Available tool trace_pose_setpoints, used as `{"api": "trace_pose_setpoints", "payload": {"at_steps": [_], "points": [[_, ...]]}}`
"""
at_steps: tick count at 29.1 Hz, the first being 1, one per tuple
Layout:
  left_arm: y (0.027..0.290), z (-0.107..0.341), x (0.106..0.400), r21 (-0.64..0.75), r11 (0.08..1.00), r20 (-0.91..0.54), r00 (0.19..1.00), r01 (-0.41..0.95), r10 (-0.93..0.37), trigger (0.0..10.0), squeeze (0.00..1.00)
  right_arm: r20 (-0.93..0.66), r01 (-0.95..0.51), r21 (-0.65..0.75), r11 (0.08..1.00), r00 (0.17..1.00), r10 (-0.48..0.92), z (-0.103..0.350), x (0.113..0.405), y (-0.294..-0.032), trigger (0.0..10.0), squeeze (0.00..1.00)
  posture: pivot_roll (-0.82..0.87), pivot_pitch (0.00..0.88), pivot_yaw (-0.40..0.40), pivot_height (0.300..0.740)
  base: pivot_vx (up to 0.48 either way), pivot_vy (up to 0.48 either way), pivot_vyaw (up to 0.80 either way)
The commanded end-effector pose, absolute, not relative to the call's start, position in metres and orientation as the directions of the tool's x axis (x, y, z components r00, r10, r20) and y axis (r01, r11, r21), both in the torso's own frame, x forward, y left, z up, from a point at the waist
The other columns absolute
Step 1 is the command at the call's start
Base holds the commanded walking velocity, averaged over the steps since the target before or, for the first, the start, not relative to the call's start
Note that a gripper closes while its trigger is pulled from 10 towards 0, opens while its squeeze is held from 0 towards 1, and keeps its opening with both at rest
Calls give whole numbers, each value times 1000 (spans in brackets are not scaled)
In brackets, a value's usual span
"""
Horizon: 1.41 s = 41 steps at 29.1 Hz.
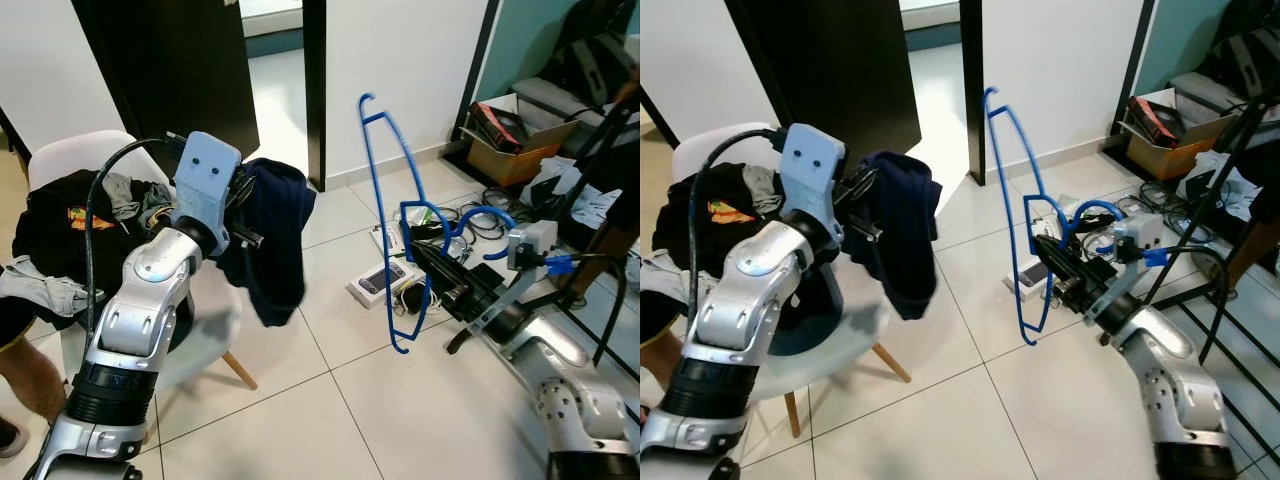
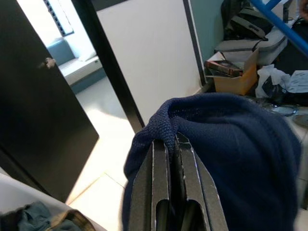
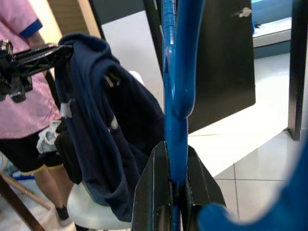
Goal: Hang hanger
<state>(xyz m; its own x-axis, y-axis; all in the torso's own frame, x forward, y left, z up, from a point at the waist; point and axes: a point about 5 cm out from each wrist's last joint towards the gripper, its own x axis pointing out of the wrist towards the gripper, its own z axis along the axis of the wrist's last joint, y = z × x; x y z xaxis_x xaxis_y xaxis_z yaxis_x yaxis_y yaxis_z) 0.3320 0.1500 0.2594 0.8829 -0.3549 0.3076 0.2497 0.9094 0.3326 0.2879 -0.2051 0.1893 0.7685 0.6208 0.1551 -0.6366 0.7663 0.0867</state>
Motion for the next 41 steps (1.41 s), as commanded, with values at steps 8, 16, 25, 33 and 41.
{"api": "trace_pose_setpoints", "payload": {"at_steps": [8,16,25,33,41], "points": [[181,287,335,422,901,412,862,105,-294,10000,0,67,-805,-46,591,588,806,213,260,-199,10000,0,-47,10,36,740,0,0,0],[186,299,336,415,909,461,850,46,-254,10000,0,92,-853,-26,521,517,851,224,247,-200,10000,0,-51,4,36,740,0,0,0],[179,333,327,419,908,580,769,1,-269,10000,0,-136,-918,-69,390,396,908,216,229,-194,10000,0,-45,0,37,740,0,0,0],[184,342,327,427,904,607,747,-16,-273,10000,0,-257,-876,-84,475,479,839,208,247,-183,10000,0,-43,0,42,740,0,0,0],[174,350,325,406,914,635,716,8,-289,10000,0,-431,-802,-61,594,558,709,195,259,-174,10000,0,-48,0,43,740,0,0,0]]}}
